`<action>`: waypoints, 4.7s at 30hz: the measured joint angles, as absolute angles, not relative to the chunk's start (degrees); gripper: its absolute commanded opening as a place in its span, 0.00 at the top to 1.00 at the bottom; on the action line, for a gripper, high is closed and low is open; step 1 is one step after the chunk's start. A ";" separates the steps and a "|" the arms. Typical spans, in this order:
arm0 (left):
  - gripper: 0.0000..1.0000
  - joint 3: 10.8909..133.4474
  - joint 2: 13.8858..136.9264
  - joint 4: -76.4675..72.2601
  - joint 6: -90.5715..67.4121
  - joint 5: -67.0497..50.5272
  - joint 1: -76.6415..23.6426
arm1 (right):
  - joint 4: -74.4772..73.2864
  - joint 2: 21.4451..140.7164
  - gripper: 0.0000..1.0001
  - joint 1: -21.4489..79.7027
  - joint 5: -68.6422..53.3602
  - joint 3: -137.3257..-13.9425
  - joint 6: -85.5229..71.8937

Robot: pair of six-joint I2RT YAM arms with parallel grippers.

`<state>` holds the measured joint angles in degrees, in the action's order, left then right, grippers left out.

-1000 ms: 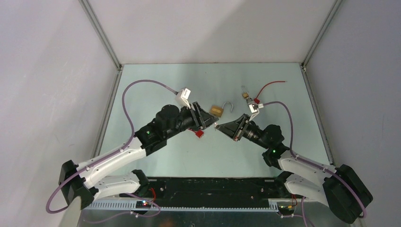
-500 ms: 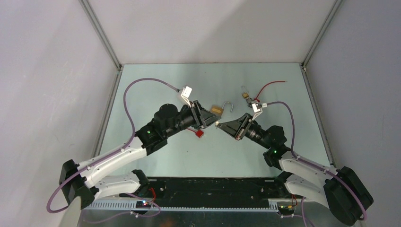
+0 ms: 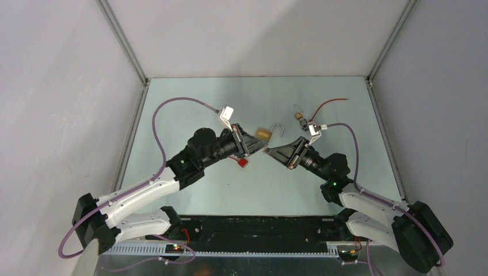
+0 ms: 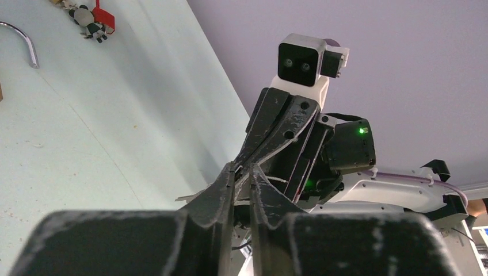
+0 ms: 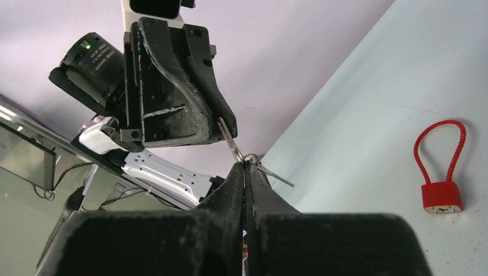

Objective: Unlock with the key

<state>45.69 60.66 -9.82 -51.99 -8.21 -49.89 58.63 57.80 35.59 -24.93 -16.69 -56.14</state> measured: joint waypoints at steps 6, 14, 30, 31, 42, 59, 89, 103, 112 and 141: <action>1.00 44.73 60.45 -10.74 -52.53 -7.73 -49.52 | 58.83 57.74 1.00 35.59 -25.10 -16.69 -56.31; 1.00 41.34 57.71 -11.29 -53.15 -7.49 -48.23 | 53.60 52.84 0.49 34.22 -24.43 -16.49 -53.15; 1.00 42.06 58.89 -11.22 -51.99 -14.00 -46.72 | 53.21 56.88 0.66 30.59 -32.49 -19.51 -51.24; 1.00 42.22 58.98 -11.22 -51.92 -14.37 -46.72 | 54.04 57.84 0.67 30.76 -32.99 -19.75 -51.70; 1.00 43.51 59.16 -11.03 -50.92 -15.55 -46.59 | 64.71 65.04 1.00 31.53 -37.10 -21.37 -57.34; 1.00 43.27 57.04 -11.09 -50.96 -14.68 -45.50 | 54.39 56.64 0.79 30.87 -31.81 -21.45 -53.17; 1.00 43.09 56.86 -13.76 -51.18 -12.53 -45.43 | 55.81 60.16 0.64 35.94 -31.16 -25.21 -50.89; 1.00 43.07 56.86 -16.71 -51.66 -10.90 -45.43 | 60.01 62.65 0.80 36.32 -31.38 -25.76 -53.63; 1.00 42.85 56.77 -18.09 -52.38 -10.66 -45.45 | 61.25 62.76 1.00 35.77 -31.51 -25.76 -54.15; 0.08 31.88 43.07 2.55 -63.11 -0.05 -33.56 | 46.11 52.45 1.00 30.87 -34.54 -25.74 -46.50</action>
<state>31.88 43.07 2.55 -63.11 -0.05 -33.56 46.11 52.45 30.87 -34.54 -25.74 -46.50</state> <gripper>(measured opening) 0.927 0.007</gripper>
